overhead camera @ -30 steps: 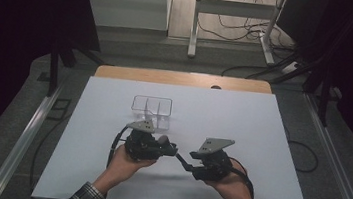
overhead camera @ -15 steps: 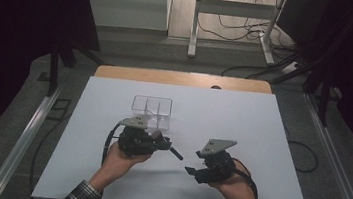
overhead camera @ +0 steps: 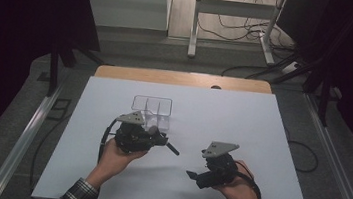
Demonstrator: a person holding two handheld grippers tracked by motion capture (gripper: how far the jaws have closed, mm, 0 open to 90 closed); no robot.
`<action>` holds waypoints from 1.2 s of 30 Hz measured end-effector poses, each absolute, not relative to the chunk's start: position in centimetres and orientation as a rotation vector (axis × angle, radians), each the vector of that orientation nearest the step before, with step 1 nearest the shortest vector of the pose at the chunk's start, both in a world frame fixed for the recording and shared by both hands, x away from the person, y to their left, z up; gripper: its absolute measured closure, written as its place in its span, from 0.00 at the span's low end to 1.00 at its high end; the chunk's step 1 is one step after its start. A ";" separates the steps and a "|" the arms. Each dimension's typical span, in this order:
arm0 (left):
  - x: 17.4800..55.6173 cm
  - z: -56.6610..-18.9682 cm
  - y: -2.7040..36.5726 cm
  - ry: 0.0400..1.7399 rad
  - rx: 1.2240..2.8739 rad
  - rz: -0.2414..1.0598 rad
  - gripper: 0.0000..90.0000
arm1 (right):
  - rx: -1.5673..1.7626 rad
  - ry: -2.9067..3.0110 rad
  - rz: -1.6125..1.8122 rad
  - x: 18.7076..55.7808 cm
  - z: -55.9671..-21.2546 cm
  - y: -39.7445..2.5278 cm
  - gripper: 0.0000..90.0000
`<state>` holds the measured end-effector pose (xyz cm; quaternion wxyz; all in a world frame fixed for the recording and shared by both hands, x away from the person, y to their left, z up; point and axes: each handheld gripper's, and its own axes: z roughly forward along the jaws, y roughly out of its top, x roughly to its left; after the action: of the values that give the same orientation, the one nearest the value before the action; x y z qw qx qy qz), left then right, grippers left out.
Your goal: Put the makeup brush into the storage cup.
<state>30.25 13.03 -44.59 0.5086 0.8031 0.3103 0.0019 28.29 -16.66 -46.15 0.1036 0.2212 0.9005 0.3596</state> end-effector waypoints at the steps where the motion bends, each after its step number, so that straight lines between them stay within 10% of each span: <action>1: 30.3 -44.5 13.2 0.750 1.933 0.011 0.85 | 0.653 2.656 1.061 28.3 -46.2 -16.7 0.15; 36: 32.5 -42.6 16.1 0.810 1.909 0.128 0.85 | 0.822 2.655 1.059 27.8 -46.8 -19.7 0.00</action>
<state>32.46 16.13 -42.57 0.5073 0.7918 0.3358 0.0531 27.84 -19.67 -46.83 0.0836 0.2753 0.8896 0.3547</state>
